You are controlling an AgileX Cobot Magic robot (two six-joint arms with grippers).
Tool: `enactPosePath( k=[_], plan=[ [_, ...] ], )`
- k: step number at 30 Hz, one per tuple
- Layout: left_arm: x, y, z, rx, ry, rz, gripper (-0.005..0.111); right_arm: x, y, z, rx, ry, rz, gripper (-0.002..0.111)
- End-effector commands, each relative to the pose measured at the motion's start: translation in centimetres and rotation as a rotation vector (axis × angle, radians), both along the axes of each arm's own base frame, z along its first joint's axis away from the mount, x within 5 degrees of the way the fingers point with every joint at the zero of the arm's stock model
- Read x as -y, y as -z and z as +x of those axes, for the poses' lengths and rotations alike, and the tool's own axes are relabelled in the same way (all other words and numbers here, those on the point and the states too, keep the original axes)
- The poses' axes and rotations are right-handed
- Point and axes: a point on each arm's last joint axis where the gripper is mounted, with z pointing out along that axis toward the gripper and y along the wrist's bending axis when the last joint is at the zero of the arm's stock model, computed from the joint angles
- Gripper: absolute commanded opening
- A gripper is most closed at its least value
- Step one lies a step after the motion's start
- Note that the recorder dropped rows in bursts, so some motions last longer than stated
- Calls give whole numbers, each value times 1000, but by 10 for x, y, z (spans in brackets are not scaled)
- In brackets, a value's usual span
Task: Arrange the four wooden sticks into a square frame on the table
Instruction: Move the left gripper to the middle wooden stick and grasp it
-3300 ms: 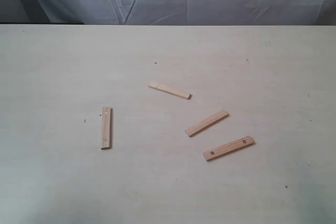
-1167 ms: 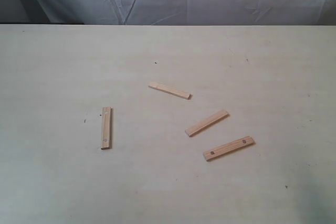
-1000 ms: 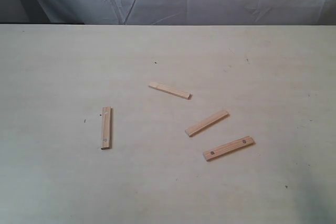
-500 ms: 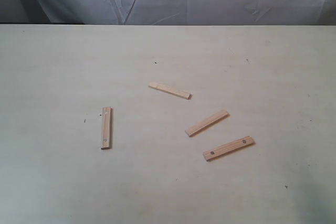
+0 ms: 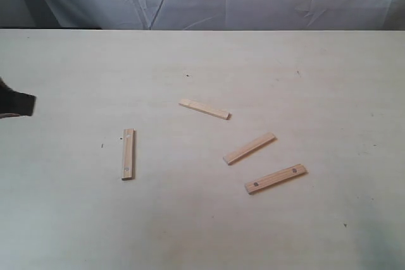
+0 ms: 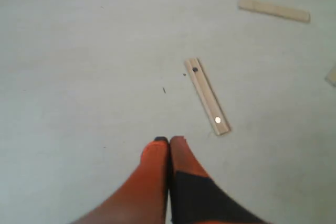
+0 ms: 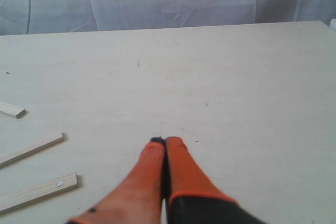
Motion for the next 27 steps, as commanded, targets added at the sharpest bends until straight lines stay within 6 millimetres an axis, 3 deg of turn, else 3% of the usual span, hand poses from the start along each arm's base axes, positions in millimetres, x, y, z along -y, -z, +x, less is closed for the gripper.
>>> enactPosePath(
  k=[1,4,8,13,27],
  plan=[
    [38,19,41,-167,210,56,0,0,-1,0,18,6,3,0],
    [89,40,73,-240,367,102,0,0,-1,0,18,6,3,0],
    [144,58,95,-269,513,154,0,0,-1,0,18,5,5,0],
    [187,64,116,-251,606,196,0,0,-1,0,18,5,5,0],
    [249,94,165,-371,708,173,0,0,-1,0,18,5,5,0]
  ],
)
